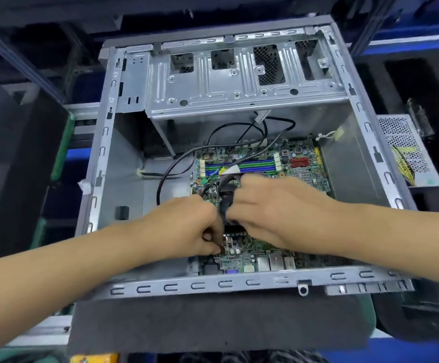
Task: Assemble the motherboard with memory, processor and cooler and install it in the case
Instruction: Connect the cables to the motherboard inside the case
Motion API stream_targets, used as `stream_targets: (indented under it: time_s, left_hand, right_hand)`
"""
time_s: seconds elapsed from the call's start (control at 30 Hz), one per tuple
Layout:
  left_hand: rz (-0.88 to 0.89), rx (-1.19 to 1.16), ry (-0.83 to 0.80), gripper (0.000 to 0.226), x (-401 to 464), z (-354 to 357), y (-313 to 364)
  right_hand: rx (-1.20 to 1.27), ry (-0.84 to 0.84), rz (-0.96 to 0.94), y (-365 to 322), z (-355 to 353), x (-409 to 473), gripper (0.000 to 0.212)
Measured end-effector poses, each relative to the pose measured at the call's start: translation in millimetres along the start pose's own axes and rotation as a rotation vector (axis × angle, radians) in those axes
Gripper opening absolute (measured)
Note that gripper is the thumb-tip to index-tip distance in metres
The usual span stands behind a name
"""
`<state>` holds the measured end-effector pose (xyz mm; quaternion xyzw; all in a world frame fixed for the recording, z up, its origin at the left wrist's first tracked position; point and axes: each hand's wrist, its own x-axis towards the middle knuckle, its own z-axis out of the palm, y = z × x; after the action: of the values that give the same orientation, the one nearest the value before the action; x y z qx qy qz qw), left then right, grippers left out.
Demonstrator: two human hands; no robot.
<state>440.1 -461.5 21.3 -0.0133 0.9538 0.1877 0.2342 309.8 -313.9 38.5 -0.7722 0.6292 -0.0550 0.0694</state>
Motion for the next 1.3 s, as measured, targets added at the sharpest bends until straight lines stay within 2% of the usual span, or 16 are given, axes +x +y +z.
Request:
stream_targets:
  time_s: [0.07, 0.13, 0.17, 0.23, 0.4, 0.7, 0.9, 1.1, 1.3]
  left_hand:
    - [-0.077, -0.058, 0.027, 0.012, -0.6, 3.3, -1.3]
    - [-0.124, -0.096, 0.027, 0.011, -2.5, 5.0, -2.2]
    - [-0.151, -0.123, 0.018, 0.01, -3.2, 4.9, -2.2]
    - [-0.201, -0.2, 0.005, 0.007, -3.0, 3.5, -2.7]
    - [-0.244, -0.276, 0.006, 0.009, -1.4, 0.5, -1.9]
    - [-0.235, -0.225, 0.041, 0.009, -6.9, 2.8, 1.8]
    - [-0.206, -0.216, 0.11, 0.017, -9.1, 2.1, 3.4]
    - [-0.139, -0.222, 0.113, 0.005, -4.6, 3.0, 4.5]
    - [-0.118, -0.245, 0.104, 0.004, -4.7, 0.9, 5.1]
  right_hand:
    - [-0.076, -0.001, 0.16, 10.2, 5.8, 2.4, 0.059]
    - [-0.11, -0.164, 0.306, 18.1, 13.7, 4.8, 0.097]
    - [-0.098, -0.211, 0.333, 20.9, 18.2, 5.8, 0.108]
    - [-0.053, -0.223, 0.348, 25.2, 24.8, 8.8, 0.115]
    - [0.085, -0.236, 0.384, 25.1, 25.7, 15.6, 0.109]
    - [0.108, -0.236, 0.4, 22.8, 19.9, 16.9, 0.095]
    - [0.113, -0.241, 0.399, 23.6, 21.0, 18.3, 0.096]
    - [0.105, -0.238, 0.407, 20.6, 19.6, 18.6, 0.096]
    - [0.121, -0.228, 0.411, 21.2, 19.2, 19.6, 0.096]
